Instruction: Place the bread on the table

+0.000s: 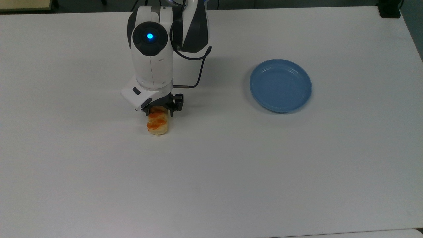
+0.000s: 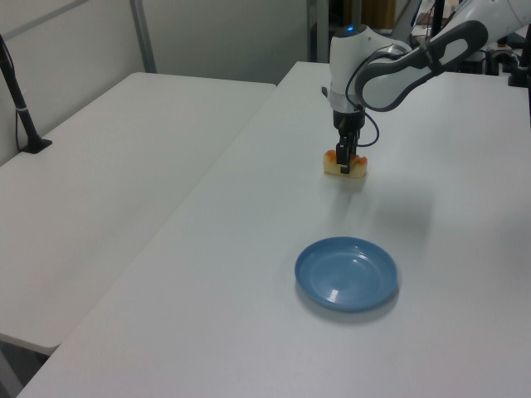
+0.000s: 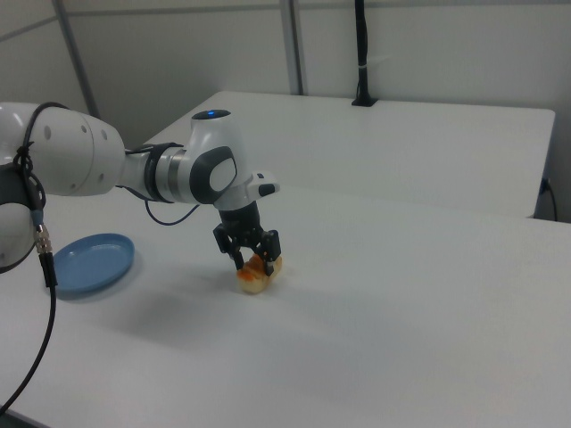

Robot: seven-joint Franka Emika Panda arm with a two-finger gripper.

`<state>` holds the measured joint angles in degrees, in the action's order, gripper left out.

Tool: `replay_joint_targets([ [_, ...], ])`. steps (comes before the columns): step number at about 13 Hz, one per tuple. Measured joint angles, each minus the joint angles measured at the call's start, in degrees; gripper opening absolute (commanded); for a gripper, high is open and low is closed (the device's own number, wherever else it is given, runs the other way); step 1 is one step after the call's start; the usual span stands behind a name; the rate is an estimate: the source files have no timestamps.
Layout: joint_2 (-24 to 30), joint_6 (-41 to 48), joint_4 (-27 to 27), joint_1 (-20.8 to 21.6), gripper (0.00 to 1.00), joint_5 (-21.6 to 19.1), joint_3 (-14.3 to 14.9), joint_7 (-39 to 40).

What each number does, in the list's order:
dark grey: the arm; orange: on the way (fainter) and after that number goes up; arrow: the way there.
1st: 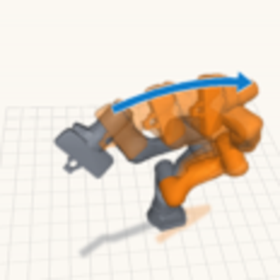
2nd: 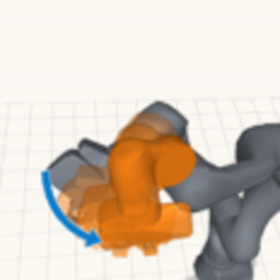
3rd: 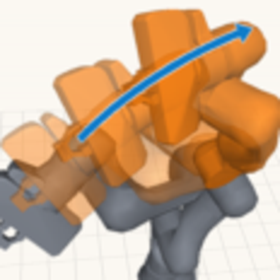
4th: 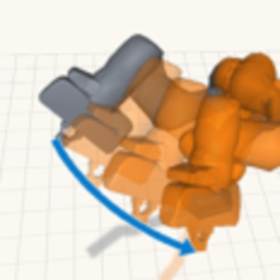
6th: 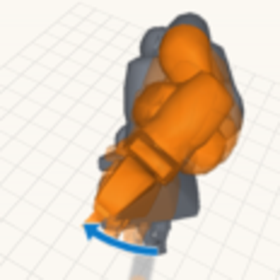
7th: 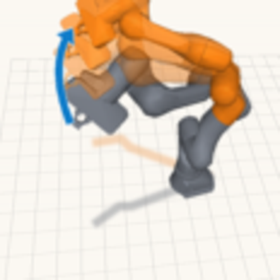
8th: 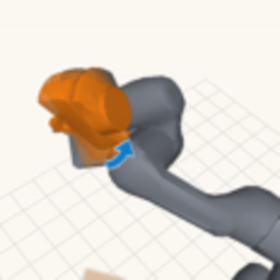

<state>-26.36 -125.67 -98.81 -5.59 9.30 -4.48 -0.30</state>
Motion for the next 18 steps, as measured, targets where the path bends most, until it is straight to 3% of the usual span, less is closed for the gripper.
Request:
replay_joint_targets([
  [8,2.78,1.58,2.37,0.09,1.0,0.0,-0.49,-0.02],
  [13,14.69,19.98,6.35,0.68,1.0,-0.23,-1.24,-0.06],
  [18,25.73,32.09,6.47,1.88,1.0,-4.53,-1.34,-0.05],
])
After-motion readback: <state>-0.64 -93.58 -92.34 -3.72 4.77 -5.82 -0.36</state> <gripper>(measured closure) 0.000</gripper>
